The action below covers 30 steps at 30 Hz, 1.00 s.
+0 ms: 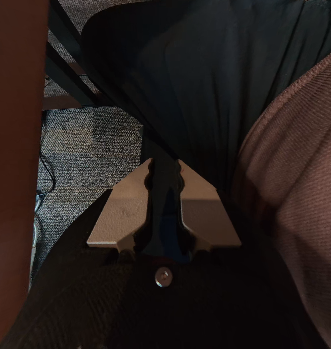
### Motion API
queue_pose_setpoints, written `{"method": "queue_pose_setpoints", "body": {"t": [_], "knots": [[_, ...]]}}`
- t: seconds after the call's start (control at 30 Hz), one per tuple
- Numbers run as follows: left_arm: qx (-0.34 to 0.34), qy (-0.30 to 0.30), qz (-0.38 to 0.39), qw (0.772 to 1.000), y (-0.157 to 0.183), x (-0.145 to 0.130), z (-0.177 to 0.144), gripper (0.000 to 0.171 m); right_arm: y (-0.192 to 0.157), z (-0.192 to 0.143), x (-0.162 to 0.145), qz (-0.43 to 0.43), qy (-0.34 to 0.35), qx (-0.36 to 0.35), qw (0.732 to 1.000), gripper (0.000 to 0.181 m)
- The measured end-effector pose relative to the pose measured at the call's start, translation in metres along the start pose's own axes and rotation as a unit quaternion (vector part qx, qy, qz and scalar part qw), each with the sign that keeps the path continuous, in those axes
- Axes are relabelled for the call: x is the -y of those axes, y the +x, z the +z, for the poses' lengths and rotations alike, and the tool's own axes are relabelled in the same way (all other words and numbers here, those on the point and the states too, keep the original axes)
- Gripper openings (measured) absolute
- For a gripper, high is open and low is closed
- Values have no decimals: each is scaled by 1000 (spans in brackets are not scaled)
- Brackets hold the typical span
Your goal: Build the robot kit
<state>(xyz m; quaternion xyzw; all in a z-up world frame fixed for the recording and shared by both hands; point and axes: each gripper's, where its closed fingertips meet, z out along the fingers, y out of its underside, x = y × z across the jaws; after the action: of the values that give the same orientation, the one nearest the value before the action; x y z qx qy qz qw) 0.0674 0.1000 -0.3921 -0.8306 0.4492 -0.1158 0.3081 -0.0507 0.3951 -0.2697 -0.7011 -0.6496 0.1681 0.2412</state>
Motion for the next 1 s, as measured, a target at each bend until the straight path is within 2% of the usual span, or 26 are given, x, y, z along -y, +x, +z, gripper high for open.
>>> {"method": "queue_pose_setpoints", "body": {"t": [0.27,0.57,0.6,0.67,1.0], "knots": [[-5,7,-6,1000,0,1,-2,20,4,18,-2,-107,-84,7,991,6],[-10,11,-6,1000,2,3,-4,20,1,24,-4,-90,-96,42,990,2],[-10,11,-6,1000,2,3,-4,20,1,24,-5,-86,-98,44,991,3],[-9,10,-5,1000,2,3,-4,20,2,25,-7,-82,-104,45,990,18],[-7,3,1,1000,3,1,-2,20,-2,25,-7,-76,-95,59,991,2]]}}
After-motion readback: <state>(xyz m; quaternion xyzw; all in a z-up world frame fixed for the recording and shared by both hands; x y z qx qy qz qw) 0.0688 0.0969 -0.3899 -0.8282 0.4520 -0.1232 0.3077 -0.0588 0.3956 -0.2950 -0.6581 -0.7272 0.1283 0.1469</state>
